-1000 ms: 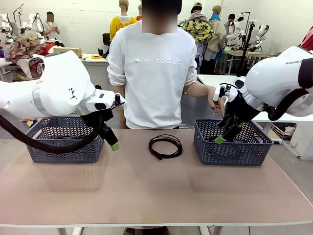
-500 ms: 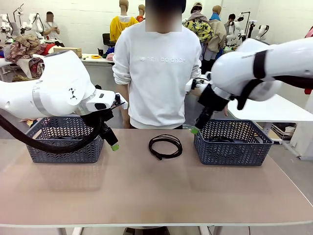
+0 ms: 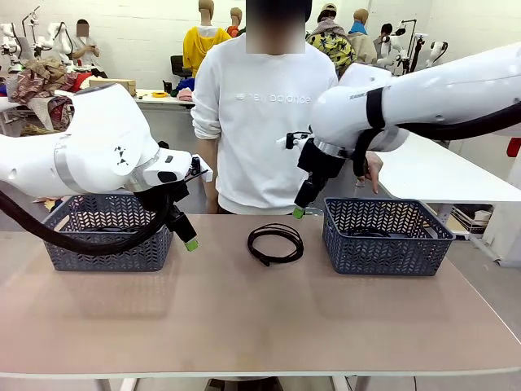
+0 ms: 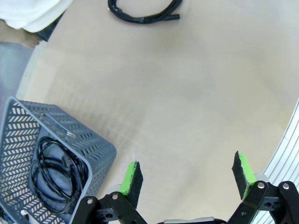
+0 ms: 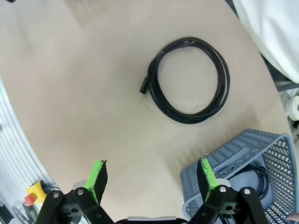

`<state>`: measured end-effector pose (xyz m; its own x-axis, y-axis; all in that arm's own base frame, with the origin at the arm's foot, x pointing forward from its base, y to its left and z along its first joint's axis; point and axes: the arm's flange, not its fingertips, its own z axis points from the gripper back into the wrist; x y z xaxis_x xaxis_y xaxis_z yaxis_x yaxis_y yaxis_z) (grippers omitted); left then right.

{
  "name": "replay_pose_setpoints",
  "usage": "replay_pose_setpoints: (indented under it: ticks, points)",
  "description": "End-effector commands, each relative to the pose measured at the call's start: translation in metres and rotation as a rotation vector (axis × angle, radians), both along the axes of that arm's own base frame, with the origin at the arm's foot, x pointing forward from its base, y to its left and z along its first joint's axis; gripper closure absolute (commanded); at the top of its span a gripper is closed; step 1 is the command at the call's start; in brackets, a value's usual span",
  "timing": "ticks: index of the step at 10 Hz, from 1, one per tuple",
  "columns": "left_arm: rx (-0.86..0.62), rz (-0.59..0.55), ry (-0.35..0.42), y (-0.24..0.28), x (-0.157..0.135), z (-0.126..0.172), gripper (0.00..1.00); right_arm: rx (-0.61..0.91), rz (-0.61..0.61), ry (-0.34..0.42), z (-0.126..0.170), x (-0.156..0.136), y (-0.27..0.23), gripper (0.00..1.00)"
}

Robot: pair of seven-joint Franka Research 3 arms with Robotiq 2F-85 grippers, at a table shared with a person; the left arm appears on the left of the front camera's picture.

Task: Organize the cables according to human instructions.
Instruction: Pick up a bundle of cables and place it in the basket indicated by the human.

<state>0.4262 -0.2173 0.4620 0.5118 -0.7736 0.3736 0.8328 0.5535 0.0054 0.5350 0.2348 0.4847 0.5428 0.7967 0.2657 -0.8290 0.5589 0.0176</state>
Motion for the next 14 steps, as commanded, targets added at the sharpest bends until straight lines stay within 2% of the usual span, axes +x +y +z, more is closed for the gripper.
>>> replay_pose_setpoints:
  ticks: [1, 4, 6, 12, 14]
  points:
    - [0.000, 0.009, -0.001, 0.002, 0.000, 0.000, 0.00, -0.060, -0.038, 0.029, 0.000, 0.013, 0.019, 0.00]
    - [0.000, 0.009, -0.001, 0.002, 0.000, 0.000, 0.00, -0.087, -0.063, 0.045, -0.009, 0.021, 0.034, 0.00]
    - [0.000, 0.009, -0.001, 0.002, 0.000, 0.000, 0.00, -0.058, -0.034, 0.038, -0.017, 0.016, 0.029, 0.00]
    - [0.000, 0.009, -0.001, 0.002, 0.000, 0.000, 0.00, -0.058, -0.035, 0.045, -0.017, 0.018, 0.030, 0.00]
    - [0.000, 0.009, -0.001, 0.002, 0.000, 0.000, 0.00, -0.027, -0.148, 0.085, -0.031, 0.031, 0.049, 0.00]
